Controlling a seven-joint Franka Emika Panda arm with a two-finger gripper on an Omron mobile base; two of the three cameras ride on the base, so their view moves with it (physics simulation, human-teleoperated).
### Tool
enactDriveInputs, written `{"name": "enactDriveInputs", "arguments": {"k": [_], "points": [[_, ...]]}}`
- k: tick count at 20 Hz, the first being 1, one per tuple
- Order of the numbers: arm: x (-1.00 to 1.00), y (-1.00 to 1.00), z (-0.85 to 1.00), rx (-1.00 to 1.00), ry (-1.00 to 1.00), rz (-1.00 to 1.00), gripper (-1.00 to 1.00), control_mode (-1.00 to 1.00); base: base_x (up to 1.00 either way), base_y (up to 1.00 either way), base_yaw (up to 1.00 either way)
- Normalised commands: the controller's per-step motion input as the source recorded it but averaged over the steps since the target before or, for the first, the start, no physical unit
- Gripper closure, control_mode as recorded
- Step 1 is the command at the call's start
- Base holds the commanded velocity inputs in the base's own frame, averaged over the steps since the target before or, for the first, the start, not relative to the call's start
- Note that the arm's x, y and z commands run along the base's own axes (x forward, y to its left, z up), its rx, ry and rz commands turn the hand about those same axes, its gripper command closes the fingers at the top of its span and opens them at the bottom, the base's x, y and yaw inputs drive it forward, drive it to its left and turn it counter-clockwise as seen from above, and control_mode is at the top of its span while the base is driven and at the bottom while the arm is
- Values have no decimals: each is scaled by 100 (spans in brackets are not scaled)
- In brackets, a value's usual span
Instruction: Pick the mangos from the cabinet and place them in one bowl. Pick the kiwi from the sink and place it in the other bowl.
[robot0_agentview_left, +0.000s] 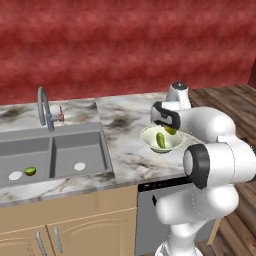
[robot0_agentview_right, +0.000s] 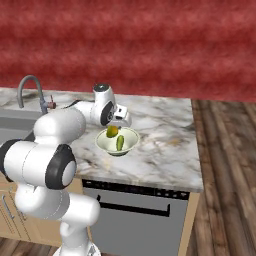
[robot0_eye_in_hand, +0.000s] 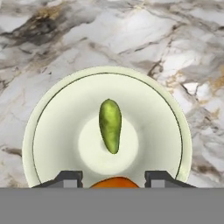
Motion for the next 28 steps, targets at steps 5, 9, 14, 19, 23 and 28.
{"name": "enactDriveInputs", "arguments": {"k": [5, 9, 14, 19, 23, 28], "points": [[20, -4, -29, 0, 3, 1, 100, -100, 0, 0, 0], [0, 0, -20, 0, 0, 0, 100, -100, 0, 0, 0], [-1, 0, -19, -1, 0, 0, 100, -100, 0, 0, 0], [2, -4, -30, 0, 1, 0, 100, -100, 0, 0, 0], [2, -10, -34, 0, 0, 1, 100, -100, 0, 0, 0], [6, -5, -20, 0, 0, 0, 100, -100, 0, 0, 0]]}}
